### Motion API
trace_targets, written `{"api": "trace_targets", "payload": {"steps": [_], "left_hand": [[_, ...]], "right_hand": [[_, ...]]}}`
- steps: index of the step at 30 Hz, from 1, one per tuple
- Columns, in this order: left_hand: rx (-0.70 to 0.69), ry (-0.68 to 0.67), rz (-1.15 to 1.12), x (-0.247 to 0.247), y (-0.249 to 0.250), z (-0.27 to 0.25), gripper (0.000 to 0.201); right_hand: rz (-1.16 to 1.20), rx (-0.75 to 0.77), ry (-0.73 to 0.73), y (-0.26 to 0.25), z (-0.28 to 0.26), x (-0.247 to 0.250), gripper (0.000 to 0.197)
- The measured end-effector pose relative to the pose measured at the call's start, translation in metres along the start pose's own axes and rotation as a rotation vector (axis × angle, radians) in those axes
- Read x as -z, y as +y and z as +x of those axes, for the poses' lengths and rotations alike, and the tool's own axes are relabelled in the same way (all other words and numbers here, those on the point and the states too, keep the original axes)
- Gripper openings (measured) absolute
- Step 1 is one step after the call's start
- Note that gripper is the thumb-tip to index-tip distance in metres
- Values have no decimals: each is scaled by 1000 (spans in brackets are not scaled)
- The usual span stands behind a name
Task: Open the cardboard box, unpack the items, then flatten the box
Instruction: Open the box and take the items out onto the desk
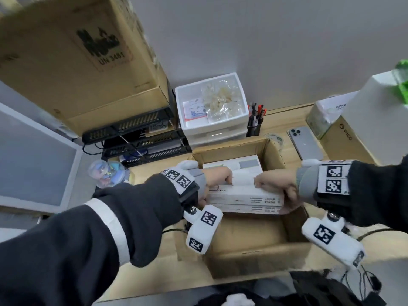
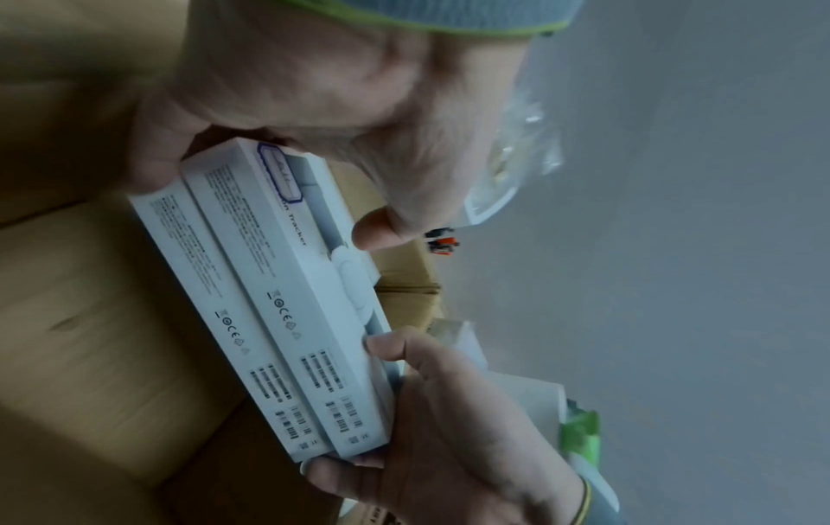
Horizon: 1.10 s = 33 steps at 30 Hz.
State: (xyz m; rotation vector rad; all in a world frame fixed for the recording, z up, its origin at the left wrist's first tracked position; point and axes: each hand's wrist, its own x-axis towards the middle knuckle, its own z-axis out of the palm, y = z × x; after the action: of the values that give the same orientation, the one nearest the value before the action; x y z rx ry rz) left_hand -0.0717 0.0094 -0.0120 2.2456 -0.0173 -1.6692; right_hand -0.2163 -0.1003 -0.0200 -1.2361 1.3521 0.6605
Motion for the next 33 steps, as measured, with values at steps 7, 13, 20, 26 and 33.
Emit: {"api": "trace_targets", "payload": {"steps": [7, 13, 20, 26, 33], "left_hand": [[-203, 102, 31, 65, 23, -72, 47], [-320, 308, -61, 141, 4, -92, 36], [-272, 391, -235, 197, -57, -52, 37], [-222, 499, -143, 218, -95, 17, 42], [-120, 429, 39, 239, -132, 156, 46]], "right_hand": [[-66, 215, 64, -59, -63, 9, 31], [-99, 354, 90, -130, -88, -41, 17], [-119, 346, 43, -182, -62, -132, 11], [-190, 361, 80, -209, -9, -198, 38], [-215, 317, 103, -218, 83, -237, 6]]}}
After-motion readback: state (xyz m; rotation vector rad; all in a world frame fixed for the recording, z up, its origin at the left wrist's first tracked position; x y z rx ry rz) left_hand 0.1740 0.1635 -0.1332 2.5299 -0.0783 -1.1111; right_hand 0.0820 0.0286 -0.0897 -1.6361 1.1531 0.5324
